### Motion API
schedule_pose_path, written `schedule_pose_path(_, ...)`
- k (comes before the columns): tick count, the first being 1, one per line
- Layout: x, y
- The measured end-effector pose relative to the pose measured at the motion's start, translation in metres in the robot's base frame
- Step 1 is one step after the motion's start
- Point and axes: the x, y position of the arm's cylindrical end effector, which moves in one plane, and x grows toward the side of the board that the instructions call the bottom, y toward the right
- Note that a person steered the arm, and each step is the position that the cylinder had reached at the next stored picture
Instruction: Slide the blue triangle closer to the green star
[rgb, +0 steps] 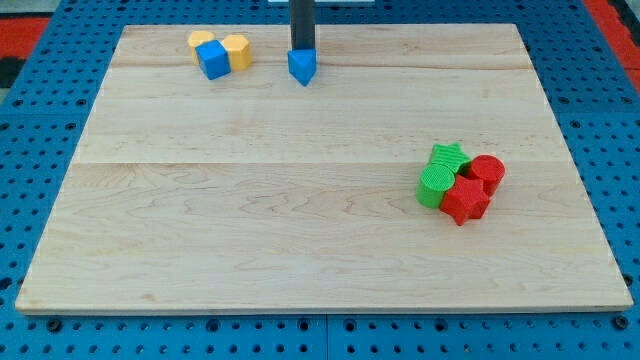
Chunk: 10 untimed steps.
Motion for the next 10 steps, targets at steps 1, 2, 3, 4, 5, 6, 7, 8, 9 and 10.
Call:
schedule_pose_path(1, 0.034, 0.001)
schedule_pose_path(2, 0.052, -0.017)
schedule_pose_path(3, 0.08, -0.011)
schedule_pose_path(4, 0.118, 0.008)
schedule_pose_path(5, 0.143, -0.004)
schedule_pose_path(6, 0.132, -0.006)
schedule_pose_path(7, 0.119, -0.037)
schedule_pose_path(8, 0.138, -0.063)
schedule_pose_path(9, 0.168, -0.019)
schedule_pose_path(10, 0.169, 0.051)
